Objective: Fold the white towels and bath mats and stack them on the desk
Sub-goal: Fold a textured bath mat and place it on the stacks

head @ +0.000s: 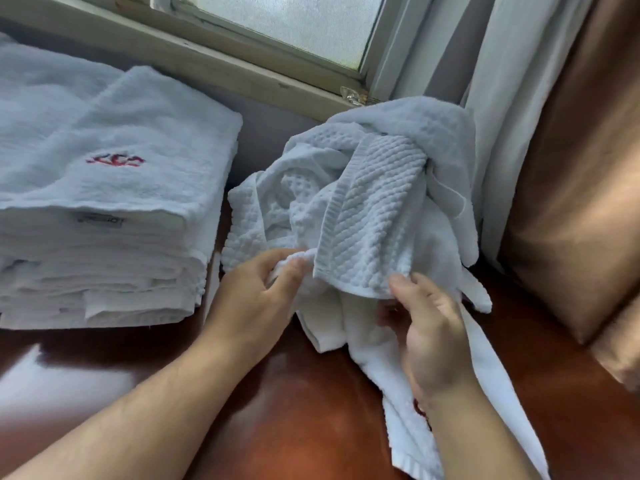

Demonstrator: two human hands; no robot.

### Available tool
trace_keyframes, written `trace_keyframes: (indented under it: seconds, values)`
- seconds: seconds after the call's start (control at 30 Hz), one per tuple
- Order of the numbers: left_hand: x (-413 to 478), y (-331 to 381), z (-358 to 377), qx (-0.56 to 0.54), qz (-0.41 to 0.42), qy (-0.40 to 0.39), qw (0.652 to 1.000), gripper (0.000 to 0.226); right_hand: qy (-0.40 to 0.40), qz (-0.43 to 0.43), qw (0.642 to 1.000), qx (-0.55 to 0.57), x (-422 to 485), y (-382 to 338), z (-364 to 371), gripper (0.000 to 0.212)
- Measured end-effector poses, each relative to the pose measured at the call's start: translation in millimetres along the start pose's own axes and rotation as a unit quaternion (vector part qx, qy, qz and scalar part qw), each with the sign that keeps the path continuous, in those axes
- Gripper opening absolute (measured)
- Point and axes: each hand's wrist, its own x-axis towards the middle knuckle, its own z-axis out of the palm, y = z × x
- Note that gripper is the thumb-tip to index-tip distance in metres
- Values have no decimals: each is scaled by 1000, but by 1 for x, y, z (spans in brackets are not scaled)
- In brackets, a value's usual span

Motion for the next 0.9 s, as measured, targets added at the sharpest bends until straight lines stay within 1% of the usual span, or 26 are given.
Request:
trace_keyframes:
  seconds: [0.07,0.1,0.2,0.23,0.27,0.3,0.33,0.37,0.4,0.47,0.53,0.6,0.63,0.67,0.73,0.77,0.8,0.83,0.87,0.9]
  values:
    - [0,0,0,-5,2,2,1000,19,54,0,998,-15,6,-3,1,50]
    - [-1,1,-1,-5,3,4,1000,19,81,-1,997,-12,9,-4,1,47]
    - [-1,0,-1,0,-1,4,1000,19,135,-12,991,-3,17,-8,-2,30]
    - [-2,0,-1,-1,-4,4,1000,19,144,-19,989,-12,20,-11,-2,31]
    - [-1,0,0,-2,-6,3,1000,19,150,-24,988,-20,25,-13,0,42]
    - [-1,0,1,-1,-7,3,1000,19,150,-20,988,-14,31,-16,2,62]
    - [-1,0,2,3,-6,2,1000,21,142,-3,990,13,38,-21,6,82]
    - [0,0,3,4,-5,2,1000,23,127,18,991,49,47,-27,10,94]
    - [0,0,3,3,-5,4,1000,24,103,32,992,72,57,-31,14,95]
    - [1,0,3,-3,-1,9,1000,26,65,51,993,79,76,-41,23,79]
    - [2,0,3,-2,4,12,1000,30,63,76,992,78,86,-46,33,63]
    - [4,0,2,-15,1,22,1000,33,63,97,988,100,92,-49,37,46]
    - [5,1,1,-20,-2,24,999,33,56,104,985,127,92,-54,35,42]
    - [6,1,1,-17,-8,21,1000,31,41,107,978,172,92,-59,30,42]
    - [10,5,1,-14,-33,-13,999,33,-27,91,965,246,81,-73,16,49]
    - [11,9,0,-24,-56,-39,997,38,-64,81,963,248,70,-78,10,51]
    - [12,17,0,-36,-80,-57,994,46,-87,84,969,216,55,-78,5,51]
    - [14,25,0,-46,-88,-59,993,56,-97,91,978,159,39,-75,2,51]
    - [16,36,0,-43,-82,-42,995,63,-109,94,984,108,22,-72,0,51]
    - [18,47,0,-37,-64,-16,997,65,-119,100,984,81,8,-68,-4,53]
